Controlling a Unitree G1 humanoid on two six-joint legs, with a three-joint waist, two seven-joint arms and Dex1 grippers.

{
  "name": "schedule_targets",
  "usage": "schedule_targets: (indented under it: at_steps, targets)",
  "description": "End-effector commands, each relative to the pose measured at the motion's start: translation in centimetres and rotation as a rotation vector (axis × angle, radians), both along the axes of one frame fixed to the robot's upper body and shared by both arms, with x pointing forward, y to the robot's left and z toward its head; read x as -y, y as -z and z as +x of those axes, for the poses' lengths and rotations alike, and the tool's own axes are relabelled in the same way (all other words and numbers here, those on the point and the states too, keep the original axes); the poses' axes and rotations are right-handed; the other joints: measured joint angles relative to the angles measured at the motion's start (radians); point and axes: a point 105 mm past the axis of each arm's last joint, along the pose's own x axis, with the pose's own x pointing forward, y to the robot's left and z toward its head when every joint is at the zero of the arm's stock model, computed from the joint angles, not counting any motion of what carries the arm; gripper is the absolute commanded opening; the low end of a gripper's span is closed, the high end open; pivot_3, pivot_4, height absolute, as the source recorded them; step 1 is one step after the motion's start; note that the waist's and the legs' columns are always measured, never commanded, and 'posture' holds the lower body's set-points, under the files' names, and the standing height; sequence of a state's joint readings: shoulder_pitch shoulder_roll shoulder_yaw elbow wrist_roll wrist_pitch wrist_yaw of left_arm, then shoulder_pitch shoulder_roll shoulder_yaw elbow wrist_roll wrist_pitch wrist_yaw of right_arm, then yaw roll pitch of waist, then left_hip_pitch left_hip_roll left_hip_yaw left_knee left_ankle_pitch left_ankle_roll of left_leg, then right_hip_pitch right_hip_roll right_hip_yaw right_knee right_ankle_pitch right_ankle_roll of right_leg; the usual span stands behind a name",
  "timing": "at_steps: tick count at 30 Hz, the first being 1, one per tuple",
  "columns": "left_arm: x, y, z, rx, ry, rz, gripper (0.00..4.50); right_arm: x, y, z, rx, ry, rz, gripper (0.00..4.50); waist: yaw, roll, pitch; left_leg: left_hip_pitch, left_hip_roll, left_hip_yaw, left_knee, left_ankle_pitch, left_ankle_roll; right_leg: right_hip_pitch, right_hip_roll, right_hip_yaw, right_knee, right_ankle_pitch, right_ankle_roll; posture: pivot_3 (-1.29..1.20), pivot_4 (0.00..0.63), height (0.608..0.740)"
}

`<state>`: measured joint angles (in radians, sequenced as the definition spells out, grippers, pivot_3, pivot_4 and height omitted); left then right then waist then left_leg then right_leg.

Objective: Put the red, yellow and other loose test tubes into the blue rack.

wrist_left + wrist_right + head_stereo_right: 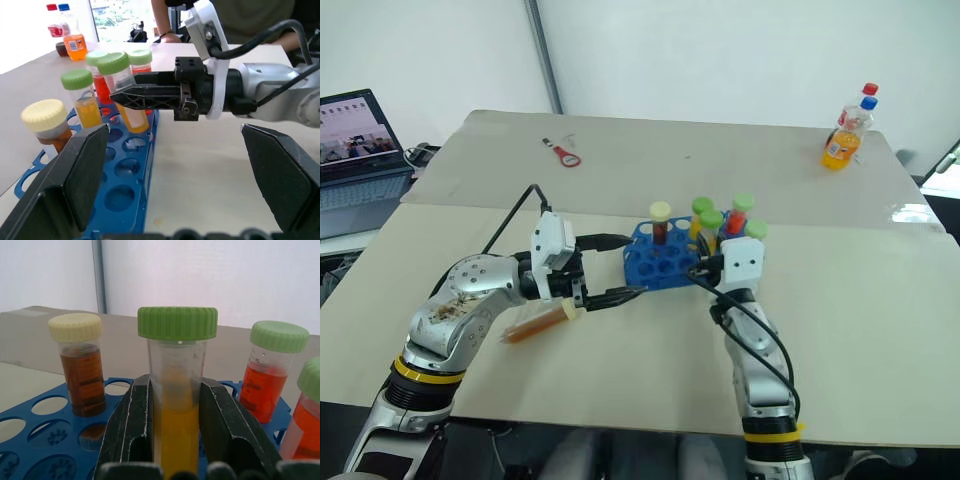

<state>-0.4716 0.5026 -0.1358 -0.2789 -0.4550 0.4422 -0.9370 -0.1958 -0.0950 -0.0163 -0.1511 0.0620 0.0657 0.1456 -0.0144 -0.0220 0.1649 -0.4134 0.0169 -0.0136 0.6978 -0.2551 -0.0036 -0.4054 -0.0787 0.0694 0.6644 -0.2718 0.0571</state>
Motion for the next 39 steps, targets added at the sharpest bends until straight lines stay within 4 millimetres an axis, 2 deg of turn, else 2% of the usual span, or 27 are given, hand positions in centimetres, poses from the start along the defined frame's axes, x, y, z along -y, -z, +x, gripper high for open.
schedule_targets:
  at_steps: [1, 7, 8, 10, 16, 17, 19, 21, 23, 26, 29, 39]
  targets:
    - [0.1, -1.7, -0.4, 0.059, 0.009, -0.028, 4.50, 0.4, -0.3, -0.6, 0.017, -0.001, 0.029, 2.20, -0.001, 0.000, 0.000, 0.000, 0.000, 0.000, 0.000, 0.000, 0.000, 0.000, 0.000, 0.000, 0.000, 0.000, 0.000, 0.00, 0.150, 0.701]
    - [-1.5, -1.8, -0.1, 0.056, -0.036, 0.000, 4.50, 0.1, 0.0, -1.1, -0.026, -0.032, 0.010, 4.24, -0.005, 0.000, 0.000, 0.000, 0.000, 0.000, 0.000, 0.000, 0.000, 0.000, 0.000, 0.000, 0.000, 0.000, 0.000, 0.00, 0.150, 0.701]
    - [-1.9, -1.8, 0.0, 0.055, -0.046, 0.008, 4.50, 0.0, -0.1, -1.1, -0.027, -0.033, 0.000, 4.47, -0.006, 0.000, 0.000, 0.000, 0.000, 0.000, 0.000, 0.000, 0.000, 0.000, 0.001, 0.000, 0.000, 0.000, 0.000, 0.00, 0.150, 0.701]
    - [-2.8, -1.8, 0.1, 0.052, -0.069, 0.019, 4.50, 0.1, -0.1, -1.4, -0.037, -0.034, -0.044, 4.47, -0.006, 0.000, 0.000, 0.000, 0.000, 0.000, 0.000, 0.000, 0.000, -0.001, 0.001, 0.000, 0.000, 0.000, 0.000, 0.00, 0.150, 0.701]
    - [-6.5, -1.6, 0.1, 0.040, -0.156, 0.133, 4.50, 2.3, -0.5, -3.3, -0.084, -0.058, -0.152, 4.47, -0.003, 0.000, 0.000, 0.000, 0.000, -0.001, -0.002, 0.000, 0.000, -0.001, 0.000, 0.000, -0.001, 0.000, -0.001, 0.00, 0.150, 0.701]
    - [-7.3, -1.1, -0.1, 0.031, -0.173, 0.198, 4.50, 2.8, -0.6, -3.9, -0.104, -0.094, -0.180, 4.47, -0.003, 0.000, 0.000, 0.000, 0.000, 0.000, -0.002, 0.000, 0.000, -0.001, 0.000, 0.000, -0.001, 0.000, -0.001, 0.00, 0.150, 0.701]
    - [-8.6, -0.5, -0.5, 0.016, -0.192, 0.311, 4.50, 2.8, -0.8, -4.9, -0.148, -0.194, -0.218, 4.47, -0.003, 0.000, 0.000, 0.000, 0.000, 0.000, -0.002, 0.000, 0.000, 0.000, 0.000, 0.000, -0.001, 0.000, -0.001, 0.00, 0.150, 0.701]
    - [-10.4, 1.1, -0.9, -0.022, -0.210, 0.529, 4.50, 1.7, -1.1, -6.6, -0.212, -0.417, -0.302, 4.47, -0.004, 0.000, 0.001, 0.000, 0.001, 0.000, -0.002, 0.000, 0.000, 0.000, 0.000, 0.000, -0.001, -0.001, -0.001, 0.00, 0.150, 0.701]
    - [-11.6, 2.0, -1.1, -0.082, -0.231, 0.675, 4.50, 0.6, -1.6, -8.1, -0.276, -0.606, -0.355, 4.47, -0.004, 0.000, 0.002, 0.002, 0.001, 0.000, -0.003, 0.000, 0.000, 0.001, 0.001, 0.000, -0.002, -0.001, -0.002, 0.00, 0.150, 0.701]
    - [-12.0, 2.7, -1.0, -0.128, -0.229, 0.741, 4.50, -0.7, -2.3, -9.5, -0.331, -0.769, -0.388, 4.47, -0.001, 0.000, 0.002, 0.004, 0.002, 0.001, -0.003, 0.000, 0.000, 0.002, 0.002, 0.000, -0.001, -0.002, -0.003, 0.00, 0.150, 0.701]
    - [-11.9, 4.3, -0.5, -0.161, -0.211, 0.827, 4.50, -1.6, -2.5, -10.6, -0.380, -0.869, -0.418, 4.47, 0.003, -0.001, 0.002, 0.003, 0.002, 0.001, -0.003, 0.000, 0.000, 0.002, 0.002, 0.000, -0.001, -0.003, -0.003, 0.00, 0.150, 0.701]
    - [-9.5, 7.6, 1.0, -0.253, -0.207, 0.909, 4.50, -2.2, -1.5, -12.1, -0.443, -0.896, -0.404, 4.47, 0.005, -0.005, 0.004, -0.002, 0.001, 0.000, -0.002, 0.000, 0.000, 0.000, 0.001, 0.000, -0.001, -0.003, -0.002, 0.00, 0.150, 0.701]
